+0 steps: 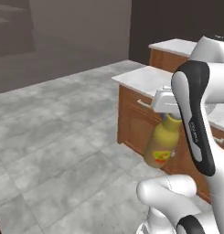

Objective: Place the drinks on the dining counter in a tight cluster.

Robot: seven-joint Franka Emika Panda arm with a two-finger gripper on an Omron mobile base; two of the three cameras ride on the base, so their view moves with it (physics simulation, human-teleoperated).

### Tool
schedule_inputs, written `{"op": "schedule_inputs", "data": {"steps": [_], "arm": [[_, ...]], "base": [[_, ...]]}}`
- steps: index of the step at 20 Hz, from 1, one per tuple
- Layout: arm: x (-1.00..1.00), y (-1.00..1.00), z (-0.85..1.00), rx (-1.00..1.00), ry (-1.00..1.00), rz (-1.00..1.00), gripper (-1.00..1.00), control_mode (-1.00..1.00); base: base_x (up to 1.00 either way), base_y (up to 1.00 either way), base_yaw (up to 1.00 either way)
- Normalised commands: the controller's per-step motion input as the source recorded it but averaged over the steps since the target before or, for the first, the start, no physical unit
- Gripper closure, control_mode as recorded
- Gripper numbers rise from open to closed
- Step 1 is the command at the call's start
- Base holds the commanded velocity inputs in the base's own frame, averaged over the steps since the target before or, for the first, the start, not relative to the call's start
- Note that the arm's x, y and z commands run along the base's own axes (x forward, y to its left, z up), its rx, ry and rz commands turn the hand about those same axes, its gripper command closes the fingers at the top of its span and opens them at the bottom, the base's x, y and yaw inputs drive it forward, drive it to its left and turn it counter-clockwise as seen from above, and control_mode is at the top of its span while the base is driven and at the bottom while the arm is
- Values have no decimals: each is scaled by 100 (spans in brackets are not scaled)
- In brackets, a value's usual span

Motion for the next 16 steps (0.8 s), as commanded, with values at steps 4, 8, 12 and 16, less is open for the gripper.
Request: {"op": "schedule_inputs", "data": {"steps": [4, 8, 12, 16], "arm": [[0, 0, 0, 0, 0, 0, 100, 100], [0, 0, 0, 0, 0, 0, 100, 100], [0, 0, 0, 0, 0, 0, 100, 100], [0, 0, 0, 0, 0, 0, 100, 100]], "base": [[-47, -8, 81], [-38, -9, 95], [-44, -23, 89], [-30, -4, 65]]}}
